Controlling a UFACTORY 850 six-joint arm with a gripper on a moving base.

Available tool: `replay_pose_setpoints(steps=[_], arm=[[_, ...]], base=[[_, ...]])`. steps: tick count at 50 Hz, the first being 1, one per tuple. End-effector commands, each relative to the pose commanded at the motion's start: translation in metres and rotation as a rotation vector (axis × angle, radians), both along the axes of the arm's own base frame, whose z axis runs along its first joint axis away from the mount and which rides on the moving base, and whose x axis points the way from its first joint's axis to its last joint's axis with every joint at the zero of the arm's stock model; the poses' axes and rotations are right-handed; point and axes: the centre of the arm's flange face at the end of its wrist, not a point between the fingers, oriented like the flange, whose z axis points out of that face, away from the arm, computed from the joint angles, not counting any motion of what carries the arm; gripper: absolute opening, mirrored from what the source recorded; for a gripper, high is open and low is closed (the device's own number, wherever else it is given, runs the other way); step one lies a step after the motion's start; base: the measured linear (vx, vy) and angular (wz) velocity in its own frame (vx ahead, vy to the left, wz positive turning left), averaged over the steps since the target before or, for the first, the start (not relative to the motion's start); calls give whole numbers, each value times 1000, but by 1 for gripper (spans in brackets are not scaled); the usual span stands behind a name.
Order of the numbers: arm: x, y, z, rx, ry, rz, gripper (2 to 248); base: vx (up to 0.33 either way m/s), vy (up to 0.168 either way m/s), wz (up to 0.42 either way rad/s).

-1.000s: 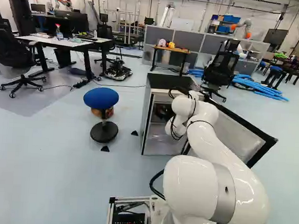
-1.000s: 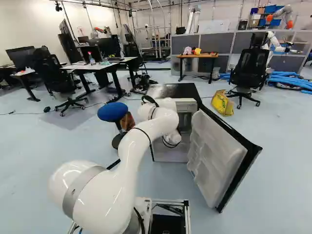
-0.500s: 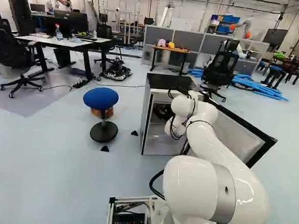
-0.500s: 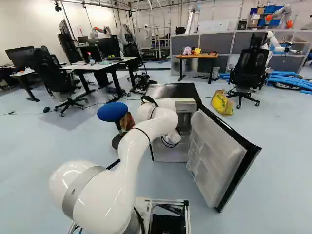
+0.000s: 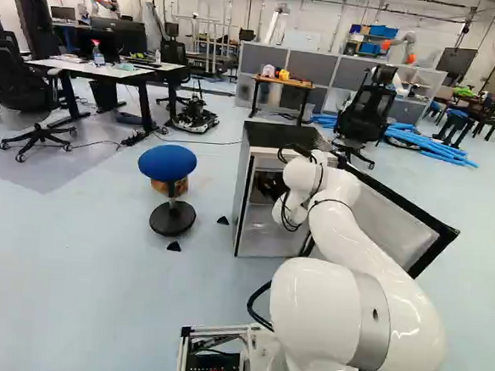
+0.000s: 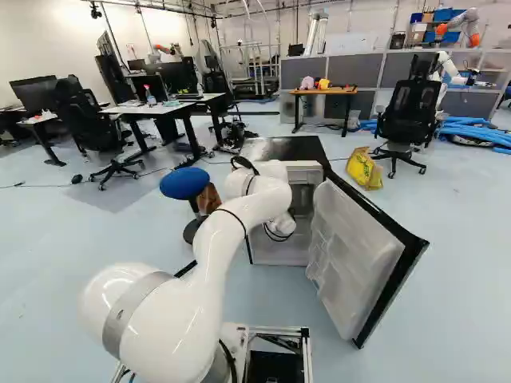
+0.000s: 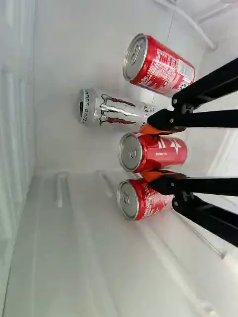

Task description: Grab a drink from the fridge

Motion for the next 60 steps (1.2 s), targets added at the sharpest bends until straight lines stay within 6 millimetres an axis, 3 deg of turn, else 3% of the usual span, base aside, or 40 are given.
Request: replay_pose_setpoints(steps=[36,60], arm=[[-35,7,14,28,87,-6,93],[-66,8,55,47,143,-18,93]], base=[[0,0,0],[0,0,0]])
